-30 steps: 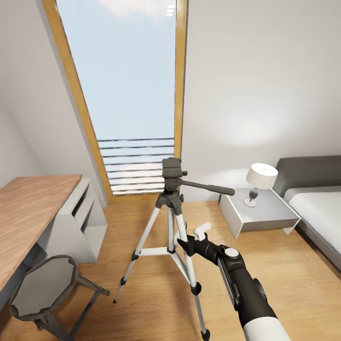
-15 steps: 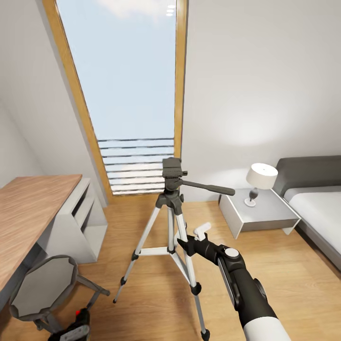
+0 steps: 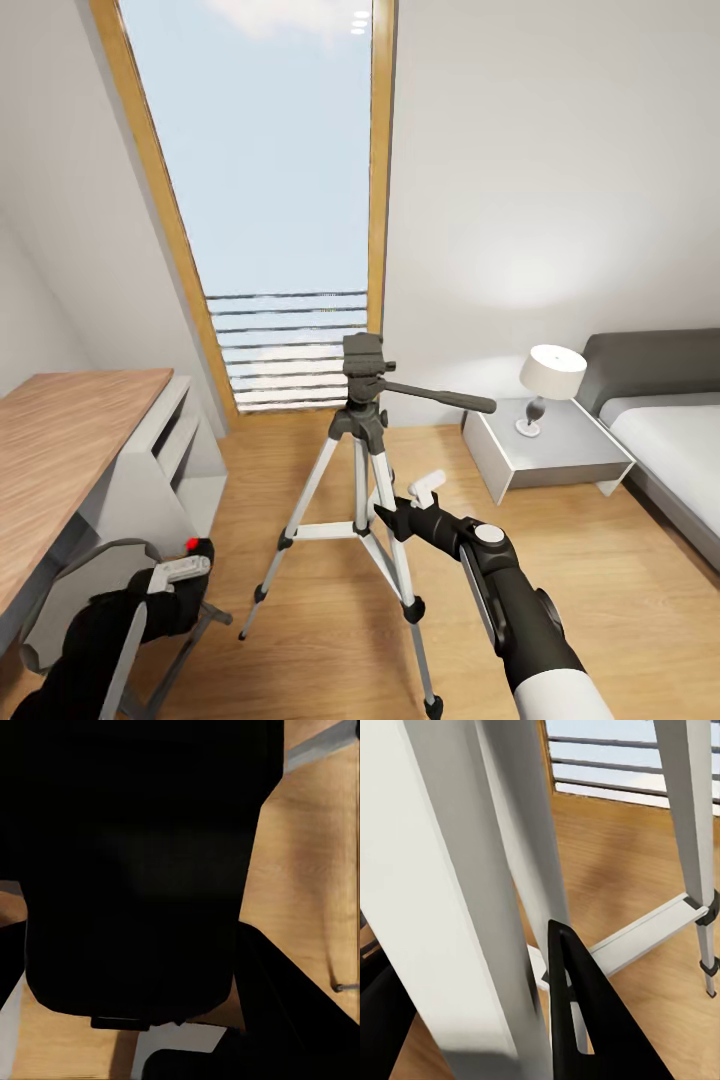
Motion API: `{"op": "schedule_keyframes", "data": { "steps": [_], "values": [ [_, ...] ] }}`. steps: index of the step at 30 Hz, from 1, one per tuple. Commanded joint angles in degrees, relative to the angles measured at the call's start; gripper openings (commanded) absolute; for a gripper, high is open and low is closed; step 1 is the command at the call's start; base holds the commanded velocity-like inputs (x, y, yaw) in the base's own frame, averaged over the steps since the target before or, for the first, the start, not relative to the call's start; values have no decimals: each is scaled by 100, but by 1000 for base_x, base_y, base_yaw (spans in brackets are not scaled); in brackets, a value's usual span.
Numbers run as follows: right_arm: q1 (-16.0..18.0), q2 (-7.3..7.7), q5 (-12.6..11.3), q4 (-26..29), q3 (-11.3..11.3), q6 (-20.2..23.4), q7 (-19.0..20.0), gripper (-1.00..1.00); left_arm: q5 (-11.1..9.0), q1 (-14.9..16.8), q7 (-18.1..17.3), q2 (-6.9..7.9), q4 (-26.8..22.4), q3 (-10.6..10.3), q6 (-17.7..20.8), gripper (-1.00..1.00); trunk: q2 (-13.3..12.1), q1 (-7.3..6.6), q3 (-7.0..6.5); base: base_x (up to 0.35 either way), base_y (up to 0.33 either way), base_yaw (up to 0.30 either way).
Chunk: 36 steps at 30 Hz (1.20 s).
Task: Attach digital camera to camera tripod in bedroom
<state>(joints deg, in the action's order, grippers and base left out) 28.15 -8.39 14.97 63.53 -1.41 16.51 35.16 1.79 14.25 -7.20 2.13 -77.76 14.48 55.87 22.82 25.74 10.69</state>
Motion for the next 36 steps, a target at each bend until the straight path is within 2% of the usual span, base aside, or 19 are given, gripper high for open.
{"op": "schedule_keyframes", "data": {
  "steps": [1,5,9,13,16,17,19,21,22,23,25,26,28,29,31,32,33,34,36],
  "values": [
    [3,-5,75,3,-17,37,47,-100,87,35,-42,-25,-56,-46,92,-100,10,5,13,0,0,0],
    [3,-5,76,-4,-17,37,51,-100,97,416,-20,-180,-184,-264,274,-100,10,5,13,0,0,0],
    [0,-5,76,-12,-17,37,52,-100,98,1044,0,-366,-195,-375,352,-100,10,5,13,0,0,0],
    [3,-5,73,-30,-17,37,46,-100,89,2038,7,-438,49,-403,381,-100,10,5,13,0,0,0],
    [0,-5,70,-17,-17,37,50,-100,85,2506,7,-449,244,-407,385,-100,10,5,13,0,0,0],
    [2,-3,69,1,-17,37,57,-100,85,2828,8,-453,411,-408,386,-100,10,5,13,0,0,0],
    [4,1,68,14,-17,37,62,-100,85,3156,11,-455,607,-412,387,-100,10,5,13,0,0,0],
    [6,13,68,17,-17,37,60,-100,85,3824,15,-454,1017,-413,388,-100,10,5,13,0,0,0],
    [6,15,69,12,-17,37,59,-100,85,3985,15,-455,1110,-413,389,-100,10,5,13,0,0,0],
    [6,19,73,7,-17,37,55,-100,83,4635,16,-481,1498,-408,385,-100,10,5,13,0,0,0],
    [7,20,72,8,-17,37,51,-100,80,4980,17,-528,1739,-409,383,-100,10,5,13,0,0,0],
    [7,22,71,9,-17,37,50,-100,79,5347,22,-593,2030,-410,379,-100,10,5,13,0,0,0],
    [7,22,69,10,-17,37,48,-100,81,5725,40,-664,2384,-410,373,-100,10,5,13,0,0,0],
    [7,22,72,10,-17,37,46,-100,79,6121,101,-725,2810,-410,363,-100,10,5,13,0,0,0],
    [7,22,72,2,-17,37,45,-100,76,6544,222,-770,3286,-410,355,-100,10,5,13,0,0,0],
    [7,21,73,-4,-17,37,45,-100,66,6986,386,-809,3768,-407,348,-100,10,5,13,0,0,0],
    [7,21,72,-8,-17,37,44,-100,61,7207,475,-831,3994,-405,346,-100,10,5,13,0,0,0],
    [7,21,73,-10,-17,37,44,-100,49,7628,648,-870,4402,-400,346,-100,10,5,13,0,0,0],
    [7,21,73,-12,-17,37,44,-100,38,7995,785,-899,4707,-398,349,-100,10,5,13,0,0,0]
  ]
}}
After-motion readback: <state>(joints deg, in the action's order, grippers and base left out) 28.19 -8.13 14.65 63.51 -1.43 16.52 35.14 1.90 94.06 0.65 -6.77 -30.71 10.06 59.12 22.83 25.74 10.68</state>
